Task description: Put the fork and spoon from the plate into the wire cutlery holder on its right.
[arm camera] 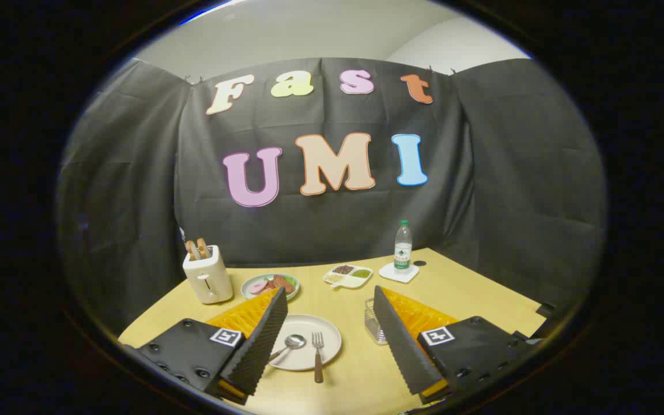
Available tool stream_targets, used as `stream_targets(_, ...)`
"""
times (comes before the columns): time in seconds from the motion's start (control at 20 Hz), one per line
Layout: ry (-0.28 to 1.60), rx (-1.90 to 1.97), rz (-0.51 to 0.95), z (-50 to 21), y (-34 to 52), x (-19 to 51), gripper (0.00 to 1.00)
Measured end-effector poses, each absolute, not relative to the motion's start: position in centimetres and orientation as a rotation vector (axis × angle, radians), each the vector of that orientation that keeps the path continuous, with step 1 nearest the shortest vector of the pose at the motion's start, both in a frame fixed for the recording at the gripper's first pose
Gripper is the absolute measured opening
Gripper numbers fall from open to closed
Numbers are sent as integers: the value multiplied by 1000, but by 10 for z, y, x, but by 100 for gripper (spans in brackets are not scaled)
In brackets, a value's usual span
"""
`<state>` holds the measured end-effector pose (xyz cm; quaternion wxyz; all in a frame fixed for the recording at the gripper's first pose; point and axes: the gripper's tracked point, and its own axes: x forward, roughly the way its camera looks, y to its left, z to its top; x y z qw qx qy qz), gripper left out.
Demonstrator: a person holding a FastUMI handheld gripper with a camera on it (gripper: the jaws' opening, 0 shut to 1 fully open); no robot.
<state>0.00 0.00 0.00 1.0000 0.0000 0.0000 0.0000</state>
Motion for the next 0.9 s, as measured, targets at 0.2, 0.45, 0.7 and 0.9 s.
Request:
stream_targets(0.2,10,-2,15,-2,7,0,96)
stream_targets(0.45,37,-25,31,-10,16,2,96)
stream_targets(0.7,47,-30,38,-8,16,3,96)
stream_targets(0.9,74,-54,6,-9,3,7,96)
